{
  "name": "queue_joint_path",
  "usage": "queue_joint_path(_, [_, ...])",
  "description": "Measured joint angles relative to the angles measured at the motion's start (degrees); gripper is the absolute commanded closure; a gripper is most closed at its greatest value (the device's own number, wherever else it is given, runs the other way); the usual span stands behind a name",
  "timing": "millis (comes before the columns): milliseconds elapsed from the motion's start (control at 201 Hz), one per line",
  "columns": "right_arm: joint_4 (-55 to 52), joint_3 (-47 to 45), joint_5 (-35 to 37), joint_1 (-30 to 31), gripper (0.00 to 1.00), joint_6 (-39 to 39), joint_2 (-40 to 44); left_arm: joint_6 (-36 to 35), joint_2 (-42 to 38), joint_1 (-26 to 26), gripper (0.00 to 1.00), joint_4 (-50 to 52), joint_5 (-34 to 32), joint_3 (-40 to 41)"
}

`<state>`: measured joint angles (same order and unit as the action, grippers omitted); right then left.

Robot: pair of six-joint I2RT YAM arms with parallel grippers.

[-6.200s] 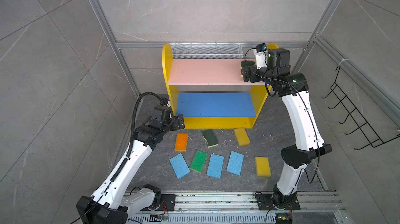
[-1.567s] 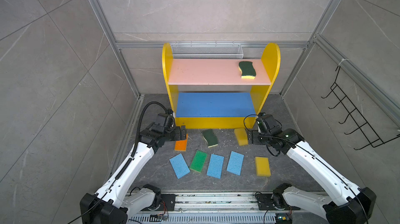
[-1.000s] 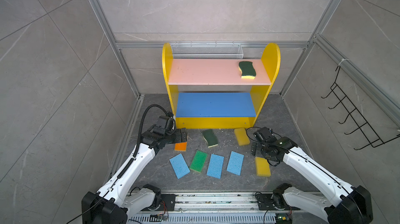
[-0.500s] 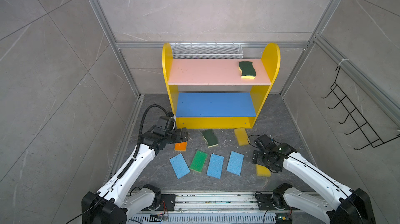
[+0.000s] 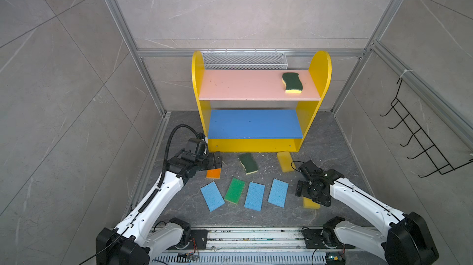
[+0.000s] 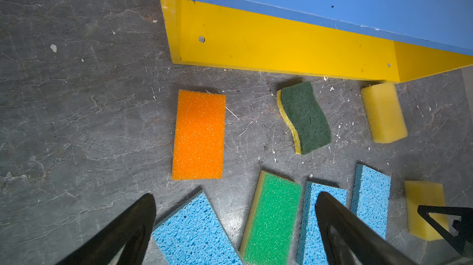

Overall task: Arrange cleaning sponges on a shelf
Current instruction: Move the cleaning sponge to the bottom-right of the table.

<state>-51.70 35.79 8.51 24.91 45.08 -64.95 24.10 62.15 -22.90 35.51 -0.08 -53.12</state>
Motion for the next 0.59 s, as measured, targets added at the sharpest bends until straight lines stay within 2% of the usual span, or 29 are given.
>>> queue_joint_path(438, [1.1, 0.0, -0.4, -1.0, 0.01, 0.2, -1.5, 0.0, 1.1, 0.0, 0.00, 0.0, -0.9, 0.0])
queue_joint_path(592, [3.5, -0.2, -2.4, -1.0, 0.07, 0.4, -3.2, 0.0, 1.1, 0.0, 0.00, 0.0, -1.2, 0.0])
